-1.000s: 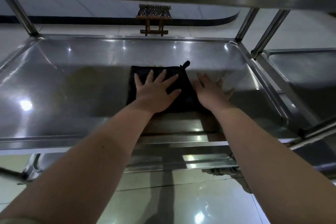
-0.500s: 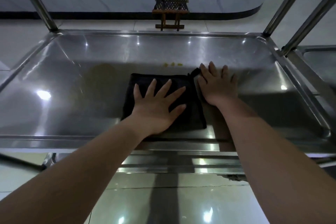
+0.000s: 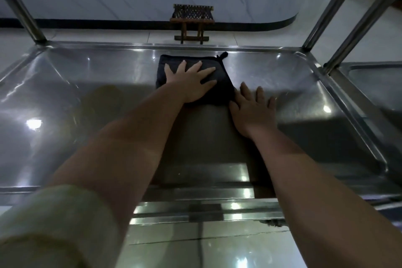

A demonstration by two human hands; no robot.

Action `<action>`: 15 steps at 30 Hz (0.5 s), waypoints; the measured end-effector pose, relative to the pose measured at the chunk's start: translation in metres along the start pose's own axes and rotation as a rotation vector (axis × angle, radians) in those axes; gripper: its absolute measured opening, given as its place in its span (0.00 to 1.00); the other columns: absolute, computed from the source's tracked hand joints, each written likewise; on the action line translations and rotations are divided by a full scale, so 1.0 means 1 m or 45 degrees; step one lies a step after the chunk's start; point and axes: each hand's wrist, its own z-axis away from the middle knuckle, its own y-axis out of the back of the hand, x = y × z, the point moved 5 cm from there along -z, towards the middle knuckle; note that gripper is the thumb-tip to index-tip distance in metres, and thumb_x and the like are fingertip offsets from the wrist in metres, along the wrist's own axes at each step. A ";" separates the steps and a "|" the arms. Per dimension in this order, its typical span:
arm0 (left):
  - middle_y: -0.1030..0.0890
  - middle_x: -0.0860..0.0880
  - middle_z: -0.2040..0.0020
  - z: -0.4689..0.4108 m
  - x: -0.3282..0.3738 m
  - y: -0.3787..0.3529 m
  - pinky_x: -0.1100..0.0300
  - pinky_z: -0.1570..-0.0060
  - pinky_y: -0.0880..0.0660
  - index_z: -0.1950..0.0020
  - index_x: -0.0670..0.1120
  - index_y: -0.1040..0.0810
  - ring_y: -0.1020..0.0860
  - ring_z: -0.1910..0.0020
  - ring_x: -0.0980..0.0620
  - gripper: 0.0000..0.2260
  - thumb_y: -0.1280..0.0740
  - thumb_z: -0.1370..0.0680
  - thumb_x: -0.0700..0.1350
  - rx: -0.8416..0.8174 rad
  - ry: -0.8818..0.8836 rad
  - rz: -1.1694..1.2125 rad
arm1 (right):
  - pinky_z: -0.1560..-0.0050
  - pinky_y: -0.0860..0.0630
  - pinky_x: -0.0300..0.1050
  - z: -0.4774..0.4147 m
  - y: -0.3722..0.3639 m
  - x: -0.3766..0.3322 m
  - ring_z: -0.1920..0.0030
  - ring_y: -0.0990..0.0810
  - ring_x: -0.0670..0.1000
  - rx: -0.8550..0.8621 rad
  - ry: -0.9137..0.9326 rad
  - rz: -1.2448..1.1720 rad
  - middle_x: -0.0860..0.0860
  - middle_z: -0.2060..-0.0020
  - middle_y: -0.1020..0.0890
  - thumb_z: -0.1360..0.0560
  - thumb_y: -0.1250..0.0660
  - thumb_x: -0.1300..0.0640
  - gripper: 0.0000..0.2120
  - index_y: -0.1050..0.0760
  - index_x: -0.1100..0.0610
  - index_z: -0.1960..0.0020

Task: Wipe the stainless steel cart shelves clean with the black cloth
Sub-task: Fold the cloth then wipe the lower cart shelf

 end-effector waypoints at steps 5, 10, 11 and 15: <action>0.56 0.59 0.21 0.107 -0.029 -0.018 0.31 0.32 0.64 0.29 0.74 0.62 0.58 0.22 0.44 0.26 0.62 0.26 0.73 0.005 -0.110 0.002 | 0.27 0.61 0.65 0.001 0.002 -0.002 0.22 0.59 0.60 0.011 0.009 0.006 0.45 0.21 0.55 0.18 0.59 0.41 0.25 0.55 0.39 0.22; 0.58 0.62 0.22 0.182 -0.023 -0.030 0.34 0.31 0.66 0.32 0.79 0.65 0.60 0.22 0.47 0.26 0.68 0.31 0.76 0.053 -0.133 0.045 | 0.27 0.60 0.66 0.004 0.001 -0.003 0.22 0.59 0.61 -0.003 0.011 0.015 0.45 0.21 0.55 0.19 0.58 0.40 0.26 0.55 0.39 0.22; 0.58 0.62 0.22 0.179 -0.021 -0.029 0.34 0.31 0.66 0.32 0.79 0.65 0.60 0.22 0.47 0.26 0.68 0.31 0.76 0.061 -0.112 0.054 | 0.28 0.60 0.66 0.005 0.002 -0.004 0.22 0.59 0.61 -0.012 0.017 0.023 0.46 0.21 0.55 0.19 0.58 0.39 0.26 0.56 0.39 0.21; 0.55 0.59 0.20 0.118 -0.024 -0.019 0.30 0.32 0.61 0.29 0.75 0.59 0.57 0.22 0.43 0.28 0.63 0.28 0.75 0.062 0.006 0.013 | 0.28 0.61 0.66 0.010 0.002 -0.003 0.22 0.60 0.61 -0.096 0.032 0.054 0.46 0.21 0.58 0.19 0.59 0.37 0.27 0.59 0.39 0.22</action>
